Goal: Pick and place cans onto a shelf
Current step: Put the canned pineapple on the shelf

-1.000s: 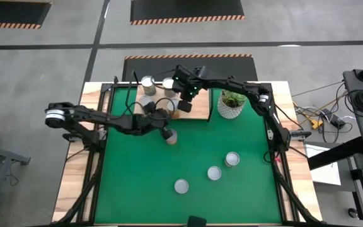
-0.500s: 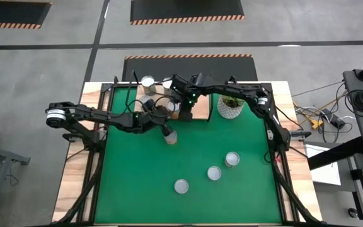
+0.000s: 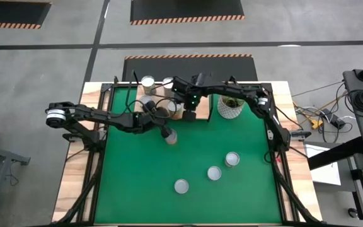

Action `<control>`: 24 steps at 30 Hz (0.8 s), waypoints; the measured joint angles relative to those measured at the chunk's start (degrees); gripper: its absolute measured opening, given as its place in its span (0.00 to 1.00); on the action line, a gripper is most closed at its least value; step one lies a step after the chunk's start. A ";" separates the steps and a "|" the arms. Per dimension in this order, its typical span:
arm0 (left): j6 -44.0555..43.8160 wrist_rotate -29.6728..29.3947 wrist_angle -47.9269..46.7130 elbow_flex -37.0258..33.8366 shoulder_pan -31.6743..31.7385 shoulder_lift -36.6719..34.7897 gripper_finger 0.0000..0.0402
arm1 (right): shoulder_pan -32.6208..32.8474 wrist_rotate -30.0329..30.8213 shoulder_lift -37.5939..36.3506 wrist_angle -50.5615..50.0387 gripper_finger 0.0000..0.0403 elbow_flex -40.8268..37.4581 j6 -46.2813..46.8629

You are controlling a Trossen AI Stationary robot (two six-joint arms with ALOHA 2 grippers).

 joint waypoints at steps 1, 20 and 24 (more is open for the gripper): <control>0.42 1.60 0.06 0.00 -0.01 0.00 0.00 | -0.38 1.04 -0.01 0.96 0.02 -0.03 -0.14; 1.53 -7.40 2.85 -0.04 2.09 -0.02 0.00 | 1.23 -7.98 -0.03 6.57 0.02 -0.46 -2.20; 1.41 -7.40 2.84 -0.04 2.22 -0.03 0.00 | 1.89 -7.69 -0.03 6.48 0.02 -0.50 -1.77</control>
